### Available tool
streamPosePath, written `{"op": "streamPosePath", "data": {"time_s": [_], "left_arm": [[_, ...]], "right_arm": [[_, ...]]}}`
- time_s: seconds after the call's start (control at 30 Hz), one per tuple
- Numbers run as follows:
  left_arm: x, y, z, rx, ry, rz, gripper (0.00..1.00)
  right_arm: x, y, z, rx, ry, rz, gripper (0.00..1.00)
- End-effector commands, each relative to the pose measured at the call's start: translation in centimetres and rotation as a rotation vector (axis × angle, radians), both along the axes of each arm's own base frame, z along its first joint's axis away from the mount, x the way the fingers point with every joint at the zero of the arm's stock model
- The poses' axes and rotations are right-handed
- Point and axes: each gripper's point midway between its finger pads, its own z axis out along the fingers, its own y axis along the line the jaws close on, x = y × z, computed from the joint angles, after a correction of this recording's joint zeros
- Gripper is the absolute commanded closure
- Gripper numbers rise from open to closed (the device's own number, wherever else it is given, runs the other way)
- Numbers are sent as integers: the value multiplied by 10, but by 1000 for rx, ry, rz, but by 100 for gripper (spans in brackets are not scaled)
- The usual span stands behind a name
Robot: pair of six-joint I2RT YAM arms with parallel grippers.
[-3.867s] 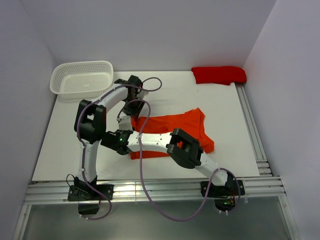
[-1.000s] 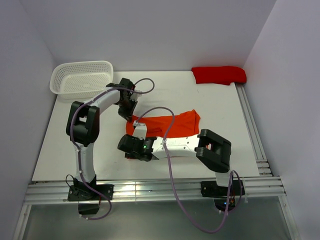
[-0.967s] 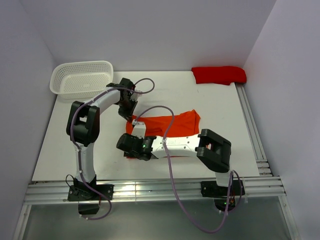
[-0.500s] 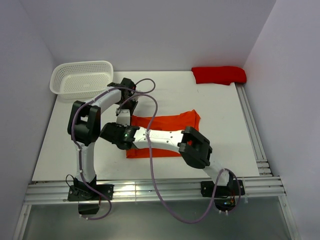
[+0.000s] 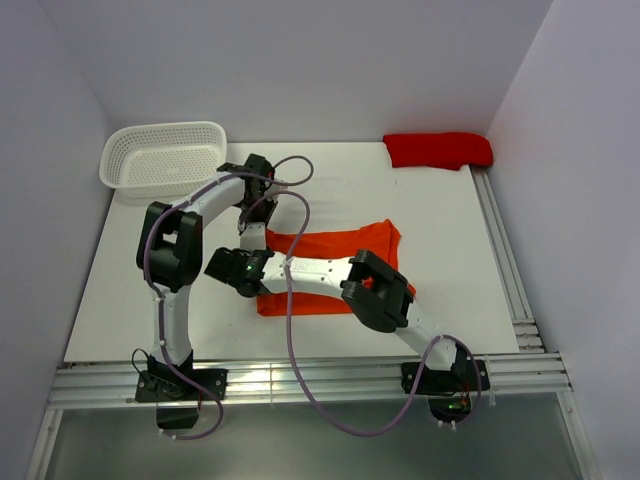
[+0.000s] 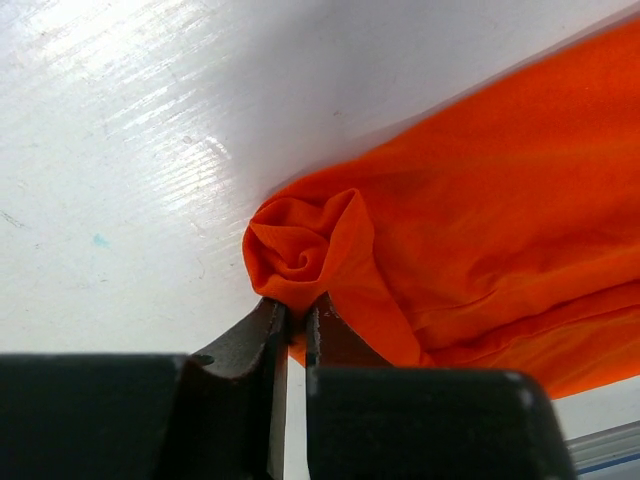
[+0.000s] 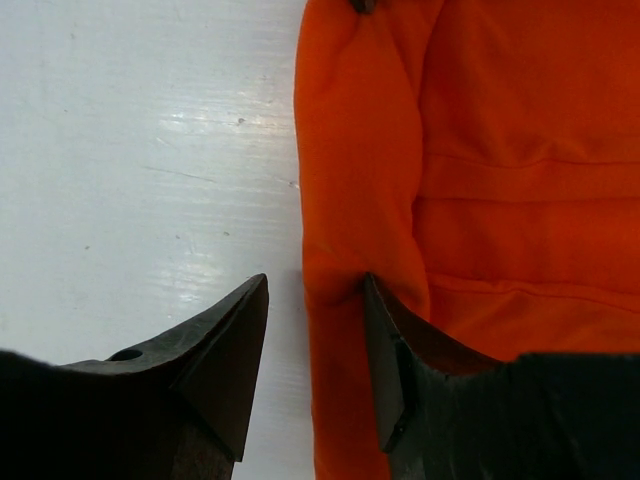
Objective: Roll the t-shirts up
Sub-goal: Roll the tshirt
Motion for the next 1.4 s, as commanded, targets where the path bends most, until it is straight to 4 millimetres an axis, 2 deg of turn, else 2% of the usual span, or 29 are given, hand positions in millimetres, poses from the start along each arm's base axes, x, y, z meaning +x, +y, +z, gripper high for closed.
{"op": "streamPosePath", "data": {"time_s": [0.0,0.2,0.43,0.53,0.63,0.7,0.73,0.77,0.8,0.83,0.87,0.9,0.93,1.0,1.03,1.07,1.1,1.17,1.2,1.27,1.3,1.37], "left_arm": [[12,-3,9,5,-37,-2,89],[14,-6,7,-1,-29,3,83],[21,-13,14,-28,-36,3,69],[23,-17,17,-47,-34,-1,61],[26,-23,23,-82,-38,-8,52],[26,-29,30,-116,-41,-25,45],[28,-33,38,-143,-51,-35,40],[28,-34,42,-157,-53,-40,38],[30,-37,50,-179,-63,-49,37],[29,-38,55,-208,-53,-53,35],[29,-38,61,-228,-57,-59,35],[30,-36,66,-254,-57,-58,33],[28,-38,71,-294,-50,-69,32],[27,-36,82,-336,-57,-71,31],[27,-30,84,-354,-57,-67,31],[25,-31,93,-396,-61,-78,31],[19,-28,90,-405,-45,-78,31],[16,-21,94,-435,-64,-87,30],[7,-16,85,-440,-38,-94,30],[1,-13,85,-462,-48,-104,30],[-6,-10,76,-465,-28,-106,30],[-12,-6,69,-465,-29,-125,29]], "right_arm": [[-9,-9,-2,-47,6,-29,49],[-24,-16,-16,-95,53,-37,49],[-38,-22,-30,-132,112,-36,50],[-42,-21,-35,-116,134,-30,56],[-46,-15,-35,-58,153,-15,69],[-41,-4,-22,34,139,-9,72],[-46,-8,-30,43,165,1,76],[-43,-7,-18,94,160,6,78],[-43,-4,-23,152,161,15,78],[-41,-3,-18,196,161,20,79],[-43,2,-3,277,169,31,80],[-38,1,-7,343,161,31,80],[-36,4,10,420,151,26,80],[-33,1,9,519,160,24,80],[-32,1,18,570,162,16,80],[-29,9,29,655,153,30,79],[-30,-1,18,661,169,15,79],[-27,-3,24,751,177,-5,80],[-25,-7,24,814,178,-1,79],[-25,-10,24,893,197,-22,79],[-27,-11,24,948,205,-8,79],[-23,-15,21,1015,227,-35,79]]}}
